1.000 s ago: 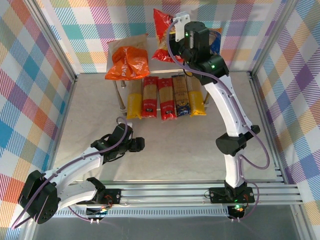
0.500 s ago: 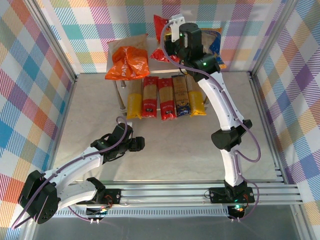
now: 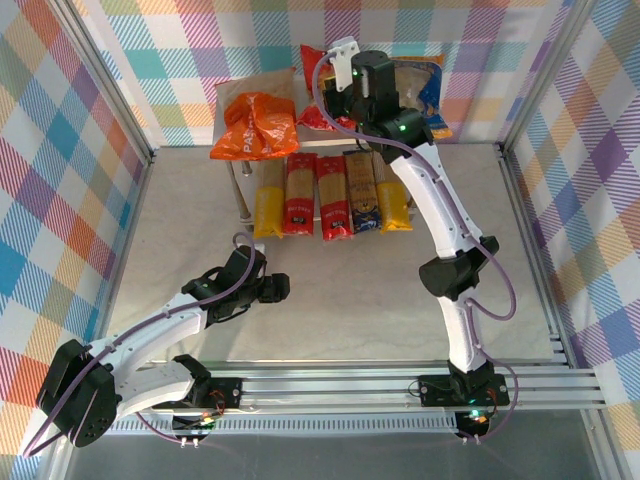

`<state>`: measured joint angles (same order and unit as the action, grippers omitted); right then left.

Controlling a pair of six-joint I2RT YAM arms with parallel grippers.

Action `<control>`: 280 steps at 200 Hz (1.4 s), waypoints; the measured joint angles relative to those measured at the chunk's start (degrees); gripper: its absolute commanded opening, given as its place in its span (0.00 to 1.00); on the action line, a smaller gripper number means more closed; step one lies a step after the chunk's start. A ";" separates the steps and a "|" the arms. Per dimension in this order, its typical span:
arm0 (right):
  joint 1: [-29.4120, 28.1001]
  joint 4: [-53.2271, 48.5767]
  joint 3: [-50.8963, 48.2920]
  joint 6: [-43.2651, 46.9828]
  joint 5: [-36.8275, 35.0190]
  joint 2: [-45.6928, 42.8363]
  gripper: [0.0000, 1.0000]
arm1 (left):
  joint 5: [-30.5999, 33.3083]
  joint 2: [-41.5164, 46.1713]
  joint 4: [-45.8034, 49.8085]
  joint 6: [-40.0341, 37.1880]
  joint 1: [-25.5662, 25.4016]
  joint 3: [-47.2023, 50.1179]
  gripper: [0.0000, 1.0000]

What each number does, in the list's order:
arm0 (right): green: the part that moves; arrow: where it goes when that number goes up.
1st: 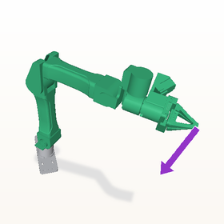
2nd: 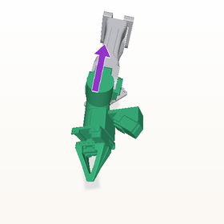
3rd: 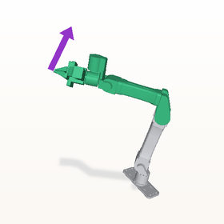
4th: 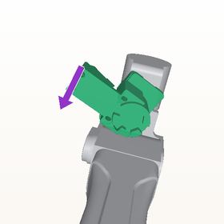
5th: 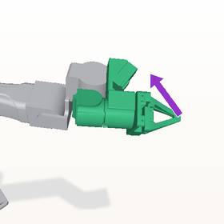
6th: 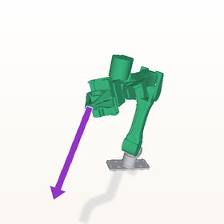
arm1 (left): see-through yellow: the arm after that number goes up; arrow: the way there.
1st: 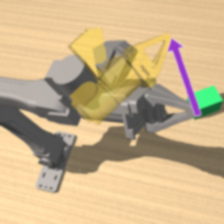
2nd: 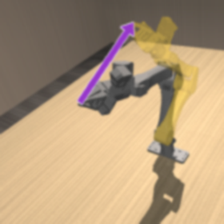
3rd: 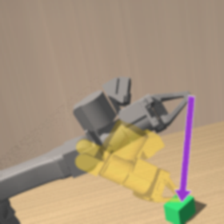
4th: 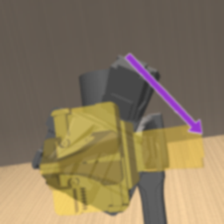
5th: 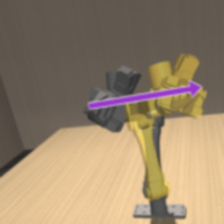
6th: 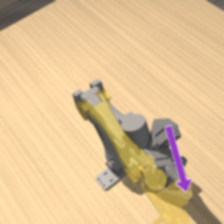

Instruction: Place and organize the pasta boxes and bags onto the shelf

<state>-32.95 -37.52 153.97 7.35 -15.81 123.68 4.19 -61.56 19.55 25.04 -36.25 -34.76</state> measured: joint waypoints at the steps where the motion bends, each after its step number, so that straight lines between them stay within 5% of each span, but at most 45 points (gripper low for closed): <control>1: 0.00 0.00 0.00 0.00 0.00 0.00 0.01 | 0.00 0.00 0.00 0.00 0.00 0.00 0.76; 40: 0.00 0.17 0.00 0.48 -0.02 0.04 0.37 | 0.00 -0.37 0.00 0.00 0.00 0.00 0.76; 78: 0.04 0.85 0.00 1.07 0.00 0.04 0.59 | 0.00 -0.59 -0.02 0.00 0.00 0.00 0.76; 130: 0.04 1.03 0.00 0.79 0.48 -0.02 0.70 | -0.02 -0.76 -0.02 0.00 0.00 -0.02 0.76; 194: 0.04 0.17 -1.88 -2.43 3.50 -5.18 0.66 | 0.02 -0.68 0.00 0.00 0.00 -0.33 0.76; 234: 0.04 0.42 -4.63 -3.58 3.21 -11.39 0.20 | 0.48 0.07 0.02 -0.02 0.00 -0.44 0.76; 280: 0.04 -0.83 -8.02 -3.89 0.35 -12.48 0.06 | 1.09 1.70 0.68 -0.22 0.00 -0.44 0.76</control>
<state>-32.91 -38.35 145.95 3.46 -15.46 111.20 5.28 -59.86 20.23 24.82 -36.25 -35.20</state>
